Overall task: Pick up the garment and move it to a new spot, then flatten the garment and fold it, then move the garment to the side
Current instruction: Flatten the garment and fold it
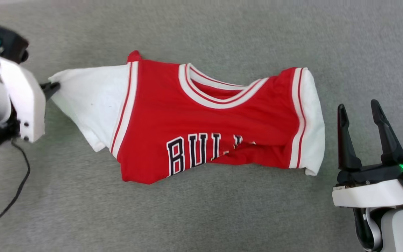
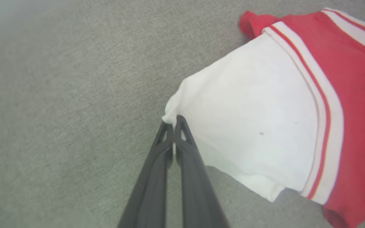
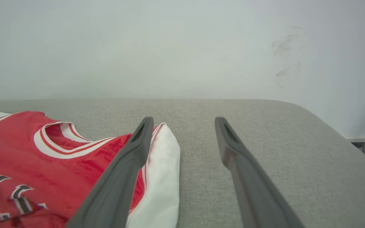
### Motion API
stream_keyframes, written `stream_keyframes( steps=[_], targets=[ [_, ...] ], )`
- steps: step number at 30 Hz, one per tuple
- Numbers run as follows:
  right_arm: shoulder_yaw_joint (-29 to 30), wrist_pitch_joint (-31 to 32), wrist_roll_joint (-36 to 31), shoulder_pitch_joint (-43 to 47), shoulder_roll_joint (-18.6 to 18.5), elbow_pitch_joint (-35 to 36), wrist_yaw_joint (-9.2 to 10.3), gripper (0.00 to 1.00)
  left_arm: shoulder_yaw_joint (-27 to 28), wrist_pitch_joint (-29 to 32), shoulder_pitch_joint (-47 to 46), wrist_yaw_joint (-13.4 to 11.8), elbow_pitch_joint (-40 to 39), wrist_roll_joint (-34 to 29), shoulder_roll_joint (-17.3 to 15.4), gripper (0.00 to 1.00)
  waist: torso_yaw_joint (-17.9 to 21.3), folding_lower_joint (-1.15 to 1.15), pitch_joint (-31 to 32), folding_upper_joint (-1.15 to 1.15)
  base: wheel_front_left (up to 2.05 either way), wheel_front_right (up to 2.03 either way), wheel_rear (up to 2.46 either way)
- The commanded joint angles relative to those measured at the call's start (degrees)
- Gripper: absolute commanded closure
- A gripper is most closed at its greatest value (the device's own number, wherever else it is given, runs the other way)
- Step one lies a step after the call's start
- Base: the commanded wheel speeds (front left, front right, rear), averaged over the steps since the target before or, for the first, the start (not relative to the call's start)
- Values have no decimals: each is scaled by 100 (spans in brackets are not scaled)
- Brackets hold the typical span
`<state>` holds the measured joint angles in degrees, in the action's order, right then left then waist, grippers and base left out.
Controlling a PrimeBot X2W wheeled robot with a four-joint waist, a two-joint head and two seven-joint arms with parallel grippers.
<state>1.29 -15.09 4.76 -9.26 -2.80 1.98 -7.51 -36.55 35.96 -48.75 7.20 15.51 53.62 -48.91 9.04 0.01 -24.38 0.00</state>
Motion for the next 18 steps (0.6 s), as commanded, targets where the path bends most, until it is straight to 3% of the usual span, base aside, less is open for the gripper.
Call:
stream_keyframes(
  steps=[1, 18],
  targets=[
    [6, -11, -17, 86, -15, -21, 4, 0, -1, -165, 270, -17, 43, -15, -68, 100, -301, -1, 362, 0, 0, 0, 0],
    [-104, -11, -181, 357, -15, -290, 4, 0, 395, -1686, 1951, -435, 298, 363, -228, 100, -795, -1, 1072, 0, 0, 0, 0]
  ],
)
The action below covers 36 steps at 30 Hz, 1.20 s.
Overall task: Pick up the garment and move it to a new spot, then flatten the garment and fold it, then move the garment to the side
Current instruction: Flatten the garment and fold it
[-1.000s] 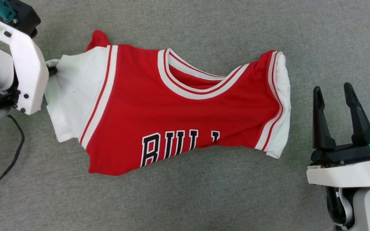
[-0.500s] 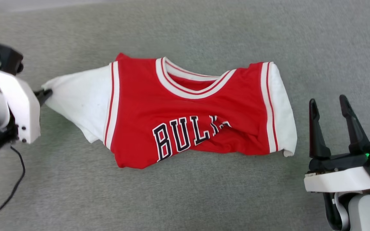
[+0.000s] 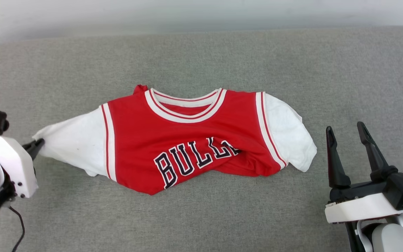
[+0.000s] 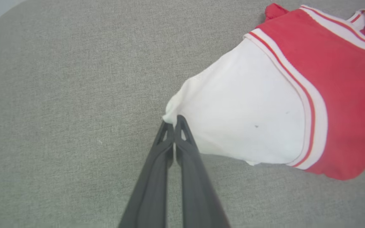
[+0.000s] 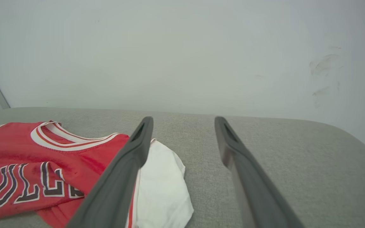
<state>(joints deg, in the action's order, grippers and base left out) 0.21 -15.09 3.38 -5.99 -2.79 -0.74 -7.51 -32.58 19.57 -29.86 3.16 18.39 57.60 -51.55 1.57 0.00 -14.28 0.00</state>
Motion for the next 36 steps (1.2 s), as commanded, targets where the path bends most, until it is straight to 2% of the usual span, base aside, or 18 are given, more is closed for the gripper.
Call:
stream_keyframes(
  steps=[1, 2, 3, 5, 9, 14, 18, 24, 27, 31, 36],
  targets=[
    [-11, -11, -42, 49, -16, -41, 4, 0, -24, -100, 135, -45, 27, -53, 65, 100, -63, 0, 96, 0, 0, 0, 0],
    [-18, -11, -51, 74, -16, -65, 4, 0, -58, -148, 192, -60, 45, -69, 104, 100, -78, 0, 130, 0, 0, 0, 0],
    [-21, -11, -58, 95, -16, -86, 4, 0, -93, -215, 238, -63, 46, -109, 151, 96, -92, 0, 167, 0, 0, 0, 0],
    [-37, -11, -61, 117, -16, -129, 4, 0, -143, -398, 283, -65, 33, -189, 273, 0, -117, 0, 240, 0, 0, 0, 0],
    [-27, -11, -108, 141, -16, -190, 4, 0, -131, -1115, 288, -153, -6, -487, 540, 0, -178, 0, 397, 0, 0, 0, 0],
    [82, -11, -130, 224, -16, -170, 4, 0, -57, -2419, 443, -318, -256, -980, 831, 0, -299, 0, 614, 0, 0, 0, 0],
    [201, -11, -140, 313, -16, -157, 4, 0, 85, -3224, 728, -707, -617, -1274, 1031, 0, -444, 0, 785, 0, 0, 0, 0],
    [264, -11, -178, 447, -16, -126, 4, 0, 399, -3479, 1438, -1364, -1478, -1864, 1477, 0, -621, 0, 920, 0, 0, 0, 0],
    [269, -11, -182, 498, -17, -126, 4, 0, 653, -3480, 1909, -1550, -1857, -2150, 1898, 0, -676, 0, 966, 0, 0, 0, 0],
    [224, -11, -185, 486, -16, -143, 4, 0, 678, -3477, 2360, -1430, -1953, -2500, 2226, 0, -699, 0, 1009, 0, 0, 0, 0],
    [179, -11, -223, 449, -17, -143, 4, 0, 540, -3478, 2462, -1258, -1810, -2817, 2424, 0, -660, 0, 986, 0, 0, 0, 0]
  ],
)
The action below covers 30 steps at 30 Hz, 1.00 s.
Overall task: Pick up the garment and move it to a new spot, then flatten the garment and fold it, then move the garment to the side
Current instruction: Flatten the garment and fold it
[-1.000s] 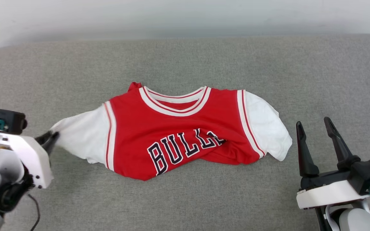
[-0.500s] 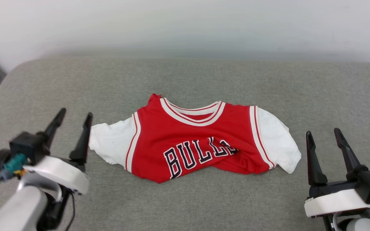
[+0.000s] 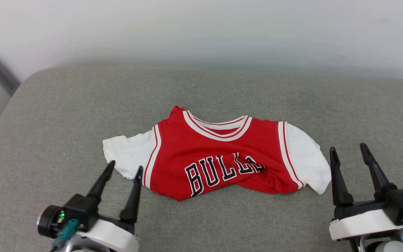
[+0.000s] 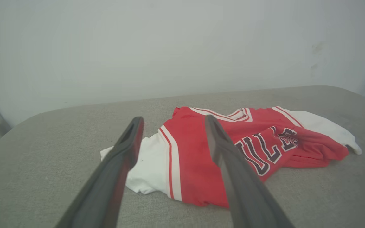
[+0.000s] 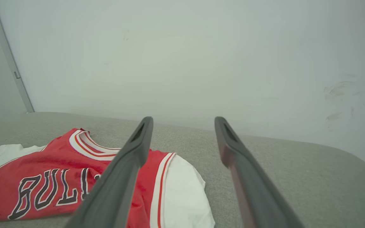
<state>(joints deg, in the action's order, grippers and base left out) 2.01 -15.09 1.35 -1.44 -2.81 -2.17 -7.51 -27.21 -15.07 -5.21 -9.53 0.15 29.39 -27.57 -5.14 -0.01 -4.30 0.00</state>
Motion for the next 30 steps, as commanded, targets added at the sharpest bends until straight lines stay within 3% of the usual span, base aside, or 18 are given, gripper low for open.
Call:
stream_keyframes(
  steps=[1, 7, 17, 23, 30],
  targets=[
    [-4, -11, -32, -16, -13, 9, 4, 0, -83, 32, -74, 67, 47, -50, 32, 0, 29, 1, -37, 0, 0, 0, 0],
    [-34, 12, -89, -91, -14, 60, 4, 0, -695, 1176, -849, 427, 51, -188, 109, 0, 205, 1, -299, 0, 0, 0, 0],
    [-82, 10, -51, -335, -14, 111, 4, 0, -1662, 3471, -2419, 1146, 476, -212, 592, 0, 795, 1, -1035, 0, 0, 0, 0],
    [-78, -5, 28, -454, -13, 92, 4, 0, -2074, 4375, -3151, 1502, 926, -168, 711, 0, 1125, 1, -1372, 0, 0, 0, 0],
    [-111, -9, 135, -525, -13, 127, 4, 0, -2474, 4965, -3623, 1635, 1401, -242, 606, 0, 1303, 1, -1619, 0, 0, 0, 0]
  ],
)
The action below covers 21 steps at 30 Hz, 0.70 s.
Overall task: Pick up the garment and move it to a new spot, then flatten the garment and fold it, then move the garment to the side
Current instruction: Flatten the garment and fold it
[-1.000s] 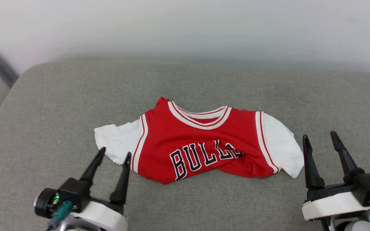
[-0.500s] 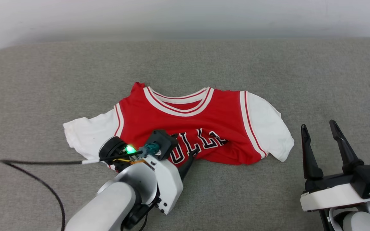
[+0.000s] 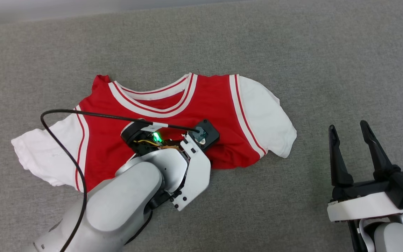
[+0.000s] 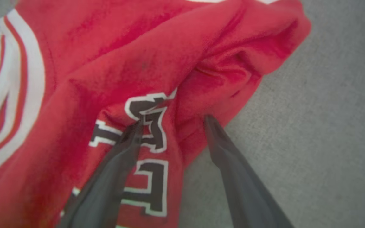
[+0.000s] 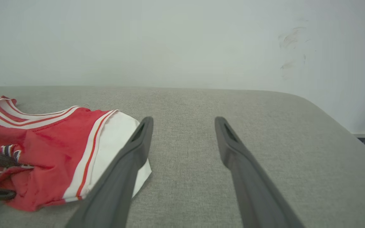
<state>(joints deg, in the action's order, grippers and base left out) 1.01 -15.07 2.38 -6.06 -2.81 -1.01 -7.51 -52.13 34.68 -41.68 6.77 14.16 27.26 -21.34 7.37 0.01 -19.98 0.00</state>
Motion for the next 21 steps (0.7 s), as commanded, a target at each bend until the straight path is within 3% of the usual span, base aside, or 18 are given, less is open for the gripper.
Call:
stream_keyframes(
  steps=[1, 4, 5, 6, 21],
  targets=[
    [-10, -11, 38, -79, -13, 18, 4, 0, -66, 50, -22, 17, 88, -50, -44, 0, 58, -1, -79, 0, 0, 0, 0],
    [-11, -12, 56, -110, -13, 29, 4, 0, -292, 224, -22, 42, 369, 41, -77, 0, 62, -1, -137, 0, 0, 0, 0],
    [-9, -13, 53, -121, -13, 28, 4, 0, -364, 270, -3, 47, 440, 86, -71, 63, 60, -1, -150, 0, 0, 0, 0],
    [-8, -13, 48, -128, -13, 24, 4, 0, -429, 293, -16, 51, 490, 106, -70, 100, 55, -1, -160, 0, 0, 0, 0],
    [-9, -14, -60, 80, -14, -190, 4, 0, -702, -338, 134, 34, 19, 431, 125, 100, -244, -1, 668, 0, 0, 0, 0]
  ],
)
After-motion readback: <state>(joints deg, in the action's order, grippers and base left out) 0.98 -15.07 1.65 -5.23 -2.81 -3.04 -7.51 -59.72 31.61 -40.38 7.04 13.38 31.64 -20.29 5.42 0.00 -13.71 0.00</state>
